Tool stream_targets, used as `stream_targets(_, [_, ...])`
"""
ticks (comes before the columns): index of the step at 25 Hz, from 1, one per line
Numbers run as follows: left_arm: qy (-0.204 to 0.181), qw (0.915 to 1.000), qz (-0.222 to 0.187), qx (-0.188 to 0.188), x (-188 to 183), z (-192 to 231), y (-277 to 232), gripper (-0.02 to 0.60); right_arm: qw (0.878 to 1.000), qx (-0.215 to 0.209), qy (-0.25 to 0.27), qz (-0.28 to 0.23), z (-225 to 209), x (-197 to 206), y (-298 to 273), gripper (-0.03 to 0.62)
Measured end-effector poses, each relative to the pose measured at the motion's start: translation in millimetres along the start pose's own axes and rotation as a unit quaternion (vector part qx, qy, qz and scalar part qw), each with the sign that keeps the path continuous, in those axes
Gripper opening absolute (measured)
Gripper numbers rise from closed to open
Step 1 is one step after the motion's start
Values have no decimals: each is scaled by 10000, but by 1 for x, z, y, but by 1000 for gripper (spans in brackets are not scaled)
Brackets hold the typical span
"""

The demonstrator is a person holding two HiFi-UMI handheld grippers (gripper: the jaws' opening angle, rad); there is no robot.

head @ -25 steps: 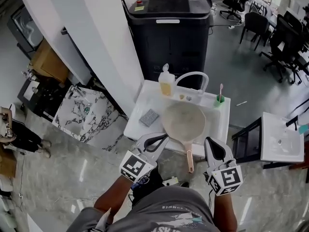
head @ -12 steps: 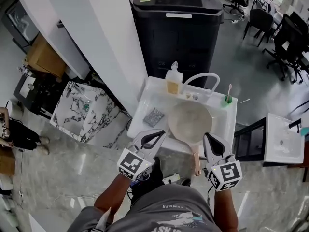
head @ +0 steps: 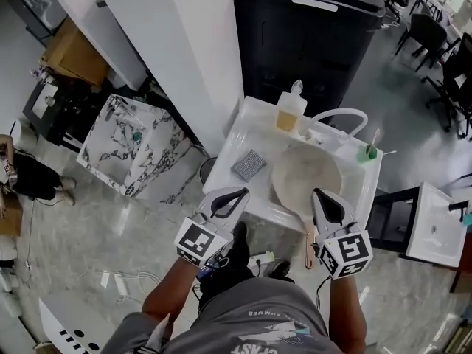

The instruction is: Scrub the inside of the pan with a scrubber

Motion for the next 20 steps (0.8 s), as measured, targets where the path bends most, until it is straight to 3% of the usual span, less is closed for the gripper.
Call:
stream_targets(9, [368, 9984, 90, -411, 32, 39, 13, 2, 9978, -471, 156, 450, 25, 19, -72, 2])
stream_targets(20, [714, 9954, 214, -601, 65, 69, 16, 3, 9909, -825, 259, 1032, 47, 49, -138, 2])
Point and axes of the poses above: the fingertips, and each gripper's own axes: y backward along the fingers, z to its left, x out of its underside, the point moved 7 cm from there along y, backward along the fingers, and after that the axes turned 9 degrees about x, right-handed, at the moved point
